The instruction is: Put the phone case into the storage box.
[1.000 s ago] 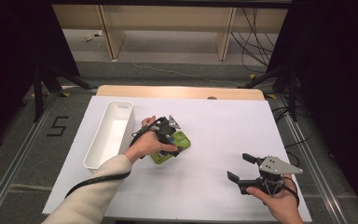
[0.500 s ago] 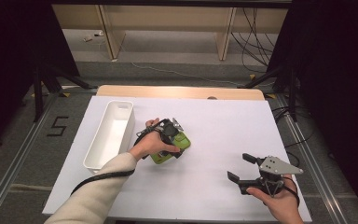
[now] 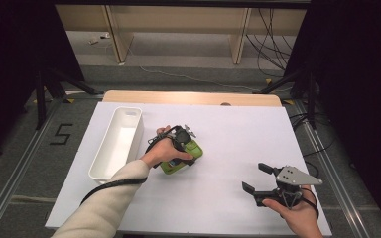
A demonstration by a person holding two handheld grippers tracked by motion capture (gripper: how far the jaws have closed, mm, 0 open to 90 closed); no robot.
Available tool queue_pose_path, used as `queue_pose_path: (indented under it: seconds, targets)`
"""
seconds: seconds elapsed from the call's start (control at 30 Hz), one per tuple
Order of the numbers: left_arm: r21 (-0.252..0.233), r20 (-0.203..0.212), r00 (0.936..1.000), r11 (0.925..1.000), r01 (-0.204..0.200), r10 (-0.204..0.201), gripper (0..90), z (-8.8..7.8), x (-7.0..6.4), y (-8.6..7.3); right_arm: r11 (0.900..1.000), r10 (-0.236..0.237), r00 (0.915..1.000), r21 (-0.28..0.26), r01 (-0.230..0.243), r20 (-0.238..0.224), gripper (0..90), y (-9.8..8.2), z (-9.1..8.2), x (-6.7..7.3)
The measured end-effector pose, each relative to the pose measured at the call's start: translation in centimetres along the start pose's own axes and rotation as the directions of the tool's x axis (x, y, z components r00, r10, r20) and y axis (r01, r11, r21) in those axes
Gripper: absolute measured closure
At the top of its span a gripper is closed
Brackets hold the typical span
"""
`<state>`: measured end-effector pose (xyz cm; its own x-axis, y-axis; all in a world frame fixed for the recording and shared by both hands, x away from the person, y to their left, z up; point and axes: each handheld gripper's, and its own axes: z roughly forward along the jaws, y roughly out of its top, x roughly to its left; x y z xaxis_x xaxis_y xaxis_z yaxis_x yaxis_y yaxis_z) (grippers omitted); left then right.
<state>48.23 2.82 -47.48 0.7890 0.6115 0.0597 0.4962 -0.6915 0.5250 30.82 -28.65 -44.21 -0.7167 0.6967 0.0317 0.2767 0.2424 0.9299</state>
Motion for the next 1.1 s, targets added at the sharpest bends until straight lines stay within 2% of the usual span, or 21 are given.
queue_pose_path:
  seconds: [0.5, 1.1]
  targets:
    - [0.021, 0.004, 1.0000, 0.9998, 0.007, -0.007, 0.2, 0.7, 0.0, 1.2, 1.000, 0.003, 1.0000, 0.007, -0.003, -0.001, 13.8, 0.0, 0.0, 0.0]
    - [0.050, 0.007, 0.9998, 0.9986, 0.019, -0.019, 0.4, 1.5, 0.3, 1.8, 1.000, 0.000, 1.0000, 0.005, 0.000, -0.002, 13.8, 0.0, -0.1, 0.0]
